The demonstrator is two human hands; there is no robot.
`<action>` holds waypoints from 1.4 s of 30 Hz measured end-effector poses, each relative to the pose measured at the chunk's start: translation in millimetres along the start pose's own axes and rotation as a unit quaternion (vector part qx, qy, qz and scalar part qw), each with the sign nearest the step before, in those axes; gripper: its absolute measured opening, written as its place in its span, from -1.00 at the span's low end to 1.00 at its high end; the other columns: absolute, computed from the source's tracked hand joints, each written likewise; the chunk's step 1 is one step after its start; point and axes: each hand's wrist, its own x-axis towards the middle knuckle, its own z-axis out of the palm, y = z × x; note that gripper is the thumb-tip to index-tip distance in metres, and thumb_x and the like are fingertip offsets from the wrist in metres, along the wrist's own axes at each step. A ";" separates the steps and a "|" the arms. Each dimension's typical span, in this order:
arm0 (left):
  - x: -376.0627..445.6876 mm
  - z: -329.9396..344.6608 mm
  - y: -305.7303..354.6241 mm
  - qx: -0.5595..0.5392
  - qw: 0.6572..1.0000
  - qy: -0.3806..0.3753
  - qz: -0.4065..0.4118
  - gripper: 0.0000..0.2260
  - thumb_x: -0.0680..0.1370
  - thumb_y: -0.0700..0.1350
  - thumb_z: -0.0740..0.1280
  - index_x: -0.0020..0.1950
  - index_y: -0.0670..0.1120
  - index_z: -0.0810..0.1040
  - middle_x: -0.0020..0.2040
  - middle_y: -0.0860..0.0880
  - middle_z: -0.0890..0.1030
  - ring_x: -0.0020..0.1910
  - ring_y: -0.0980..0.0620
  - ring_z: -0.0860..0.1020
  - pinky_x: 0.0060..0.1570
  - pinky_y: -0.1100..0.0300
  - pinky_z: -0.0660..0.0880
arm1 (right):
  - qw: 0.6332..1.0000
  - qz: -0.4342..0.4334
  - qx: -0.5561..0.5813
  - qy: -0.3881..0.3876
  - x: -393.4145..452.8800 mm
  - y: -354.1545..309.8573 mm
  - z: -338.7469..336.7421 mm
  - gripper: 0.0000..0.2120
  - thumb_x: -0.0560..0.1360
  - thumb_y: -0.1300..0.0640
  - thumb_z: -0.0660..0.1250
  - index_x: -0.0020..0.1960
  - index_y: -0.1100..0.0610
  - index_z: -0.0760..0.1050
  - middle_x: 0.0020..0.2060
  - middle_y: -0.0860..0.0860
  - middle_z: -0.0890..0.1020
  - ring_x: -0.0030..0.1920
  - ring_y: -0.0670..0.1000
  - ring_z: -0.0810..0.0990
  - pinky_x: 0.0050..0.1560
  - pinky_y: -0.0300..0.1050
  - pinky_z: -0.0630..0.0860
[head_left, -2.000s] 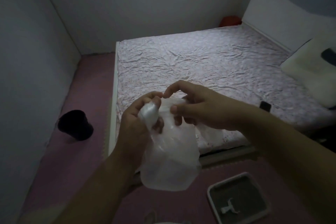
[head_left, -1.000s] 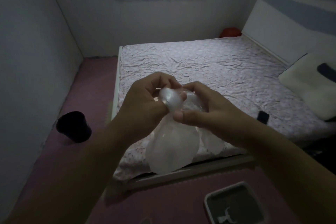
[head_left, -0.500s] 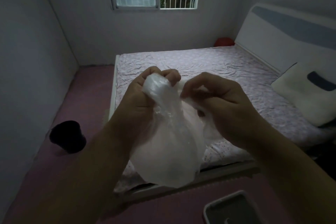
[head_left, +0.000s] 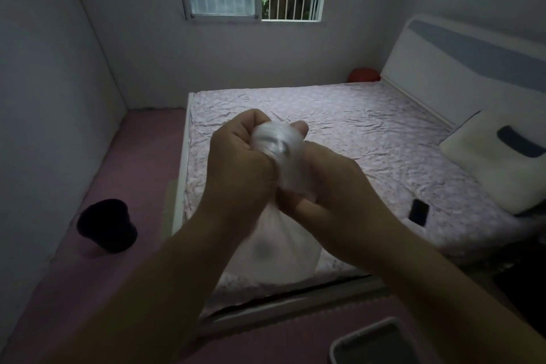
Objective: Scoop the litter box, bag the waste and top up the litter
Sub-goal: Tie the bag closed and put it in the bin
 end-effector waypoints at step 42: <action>-3.3 -17.7 -17.0 0.047 0.983 -0.135 -0.115 -0.85 0.43 -0.23 0.53 -0.03 -0.18 0.65 -0.13 -0.16 0.69 -0.14 -0.08 0.67 -0.10 0.04 0.61 | 0.974 0.137 0.166 -0.074 -1.5 25.2 -10.7 -0.81 0.48 -0.02 0.39 -0.03 0.09 0.61 -0.18 0.05 0.67 -0.11 0.08 0.67 -0.08 0.27 0.58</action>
